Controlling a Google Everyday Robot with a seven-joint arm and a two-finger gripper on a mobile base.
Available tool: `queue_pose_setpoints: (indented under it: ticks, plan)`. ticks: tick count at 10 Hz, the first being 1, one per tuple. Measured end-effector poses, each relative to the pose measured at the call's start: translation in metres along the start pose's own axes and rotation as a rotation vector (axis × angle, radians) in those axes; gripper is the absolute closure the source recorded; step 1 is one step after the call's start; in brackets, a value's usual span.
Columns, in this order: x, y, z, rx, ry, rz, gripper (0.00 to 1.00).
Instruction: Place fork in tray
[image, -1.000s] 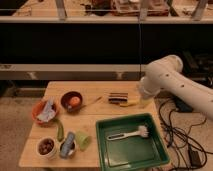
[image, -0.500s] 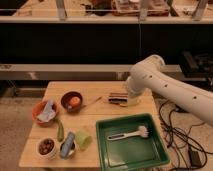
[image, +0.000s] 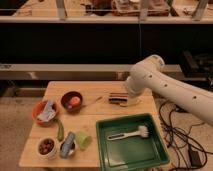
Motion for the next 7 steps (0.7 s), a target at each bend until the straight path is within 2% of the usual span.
queue_pose_setpoints:
  ticks: [1, 4, 5, 7]
  plan:
    - [-0.003, -0.002, 0.001, 0.000, -0.012, -0.021, 0.35]
    - [-0.035, -0.019, 0.009, -0.018, -0.092, -0.186, 0.35]
    - [-0.062, -0.032, 0.025, -0.050, -0.142, -0.262, 0.35]
    - [-0.083, -0.043, 0.053, -0.092, -0.187, -0.325, 0.35]
